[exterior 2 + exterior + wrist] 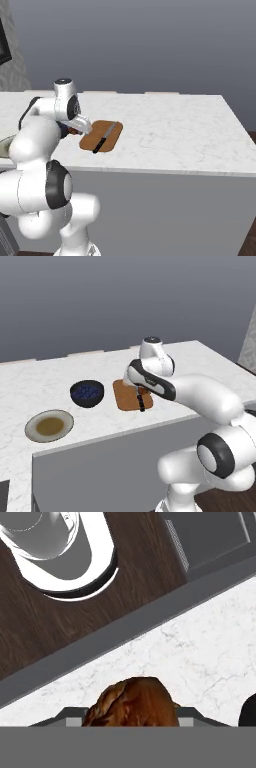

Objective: Pick up the knife from the drawer and place it on the cutting board. Then place the meat from the plate to the cutting board.

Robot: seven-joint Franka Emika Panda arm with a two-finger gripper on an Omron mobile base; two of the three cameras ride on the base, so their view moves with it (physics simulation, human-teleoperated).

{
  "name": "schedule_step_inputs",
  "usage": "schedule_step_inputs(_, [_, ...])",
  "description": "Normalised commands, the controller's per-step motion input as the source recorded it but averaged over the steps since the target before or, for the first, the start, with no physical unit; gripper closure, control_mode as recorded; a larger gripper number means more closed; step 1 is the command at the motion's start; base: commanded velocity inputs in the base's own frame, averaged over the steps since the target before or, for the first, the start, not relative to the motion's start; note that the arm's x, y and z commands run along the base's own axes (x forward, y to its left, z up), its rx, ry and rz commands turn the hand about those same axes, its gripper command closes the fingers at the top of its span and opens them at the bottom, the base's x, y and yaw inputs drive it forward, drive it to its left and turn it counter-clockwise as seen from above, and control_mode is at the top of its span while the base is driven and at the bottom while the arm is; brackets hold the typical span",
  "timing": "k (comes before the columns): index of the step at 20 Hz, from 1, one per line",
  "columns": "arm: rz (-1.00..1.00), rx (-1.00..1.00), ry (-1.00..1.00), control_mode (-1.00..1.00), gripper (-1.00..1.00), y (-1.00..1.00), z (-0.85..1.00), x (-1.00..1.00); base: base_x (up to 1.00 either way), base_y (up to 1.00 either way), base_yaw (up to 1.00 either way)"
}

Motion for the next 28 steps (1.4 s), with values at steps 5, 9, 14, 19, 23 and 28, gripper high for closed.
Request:
schedule_step_inputs(5, [0.01, -0.06, 0.0, -1.0, 1.0, 0.01, -0.6, 0.86, 0.0, 0.0, 0.0])
schedule_step_inputs(9, [0.01, -0.07, 0.01, -1.0, 1.0, 0.05, -0.26, 0.31, 0.0, 0.0, 0.0])
schedule_step_inputs(14, [0.0, -0.01, 0.0, -1.0, 1.0, 0.0, -0.12, 0.53, 0.0, 0.0, 0.0])
schedule_step_inputs(19, [0.0, 0.0, 0.0, -1.0, 1.0, 0.0, -0.12, 0.27, 0.0, 0.0, 0.0])
schedule_step_inputs(23, [0.0, -0.03, 0.0, -1.0, 1.0, 0.04, -0.51, 0.0, 0.0, 0.0, 0.0])
schedule_step_inputs(28, [0.0, -0.01, -0.02, -1.0, 1.0, 0.02, -0.42, 0.04, 0.0, 0.0, 0.0])
